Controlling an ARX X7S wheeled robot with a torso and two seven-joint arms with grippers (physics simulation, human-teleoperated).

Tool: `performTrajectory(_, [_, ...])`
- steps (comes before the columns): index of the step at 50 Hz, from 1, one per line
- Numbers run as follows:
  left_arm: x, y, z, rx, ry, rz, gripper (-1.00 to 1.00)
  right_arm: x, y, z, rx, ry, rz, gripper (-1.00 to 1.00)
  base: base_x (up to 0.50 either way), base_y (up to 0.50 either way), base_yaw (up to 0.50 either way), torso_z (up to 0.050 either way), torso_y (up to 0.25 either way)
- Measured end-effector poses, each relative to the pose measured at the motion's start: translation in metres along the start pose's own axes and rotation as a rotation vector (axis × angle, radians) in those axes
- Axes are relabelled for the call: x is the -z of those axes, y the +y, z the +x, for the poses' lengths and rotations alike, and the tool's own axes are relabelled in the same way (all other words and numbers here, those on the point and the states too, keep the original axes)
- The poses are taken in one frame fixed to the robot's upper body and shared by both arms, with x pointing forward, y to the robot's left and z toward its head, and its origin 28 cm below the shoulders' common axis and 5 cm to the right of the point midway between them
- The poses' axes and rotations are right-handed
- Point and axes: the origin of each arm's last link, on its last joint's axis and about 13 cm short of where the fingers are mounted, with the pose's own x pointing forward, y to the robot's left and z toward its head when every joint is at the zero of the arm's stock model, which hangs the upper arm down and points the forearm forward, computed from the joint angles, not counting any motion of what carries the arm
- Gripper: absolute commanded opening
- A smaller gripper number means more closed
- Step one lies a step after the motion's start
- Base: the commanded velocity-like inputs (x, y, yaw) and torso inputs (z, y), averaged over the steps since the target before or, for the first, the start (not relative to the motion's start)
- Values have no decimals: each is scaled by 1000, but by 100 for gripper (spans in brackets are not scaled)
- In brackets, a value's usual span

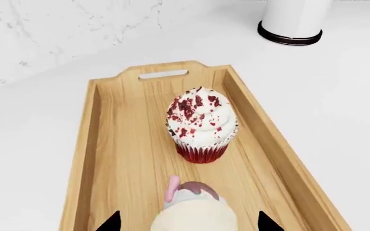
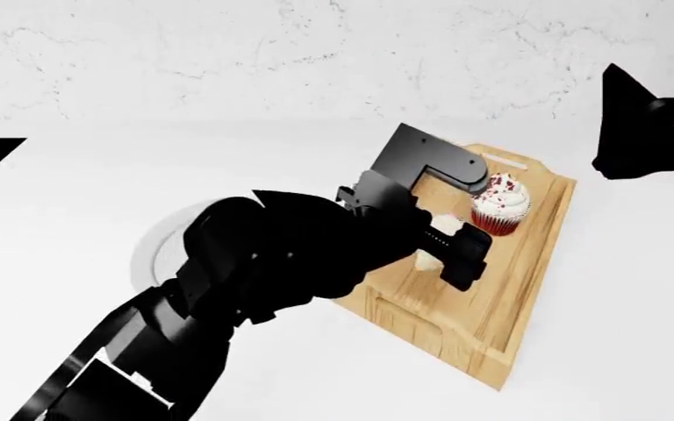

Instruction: Move the dessert items from the plate to the tray.

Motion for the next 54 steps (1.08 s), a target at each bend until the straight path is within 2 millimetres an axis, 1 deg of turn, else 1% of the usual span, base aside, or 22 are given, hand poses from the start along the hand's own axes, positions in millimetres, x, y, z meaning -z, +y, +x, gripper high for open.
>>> performTrajectory(5, [-2, 1, 0, -9, -9, 0, 100, 1, 0, 1, -3, 1, 1, 100, 0, 0, 0, 0, 0])
performTrajectory(8, [-6, 2, -1, -12, -28, -1, 100, 0, 1, 1, -7, -1, 2, 100, 0, 0, 0, 0, 0])
performTrajectory(14, [-28, 5, -12, -26, -103, -8, 100, -2, 2, 1, -17, -14, 3, 100, 0, 0, 0, 0, 0])
performTrajectory(19, [-54, 8, -29, -38, -186, -19, 100, -4, 3, 1, -30, -28, -1, 100, 0, 0, 0, 0, 0])
performTrajectory(25, [-87, 12, -56, -58, -299, -26, 100, -5, 4, 1, -45, -42, -8, 100, 0, 0, 0, 0, 0])
performTrajectory(28, [-99, 15, -70, -74, -350, -30, 100, -5, 4, 1, -50, -47, -10, 100, 0, 0, 0, 0, 0])
performTrajectory(31, [-105, 18, -83, -93, -392, -36, 100, -6, 4, 1, -54, -49, -10, 100, 0, 0, 0, 0, 0])
performTrajectory(35, [-105, 23, -99, -112, -436, -58, 100, -6, 4, 1, -60, -52, -8, 100, 0, 0, 0, 0, 0])
performTrajectory(41, [-95, 30, -120, -125, -486, -123, 100, -6, 4, 1, -75, -56, 3, 100, 0, 0, 0, 0, 0])
performTrajectory(48, [-75, 35, -141, -128, -540, -205, 100, -6, 5, 2, -106, -73, 28, 100, 0, 0, 0, 0, 0])
performTrajectory(54, [-52, 36, -152, -139, -575, -255, 100, -6, 5, 2, -135, -90, 44, 100, 0, 0, 0, 0, 0])
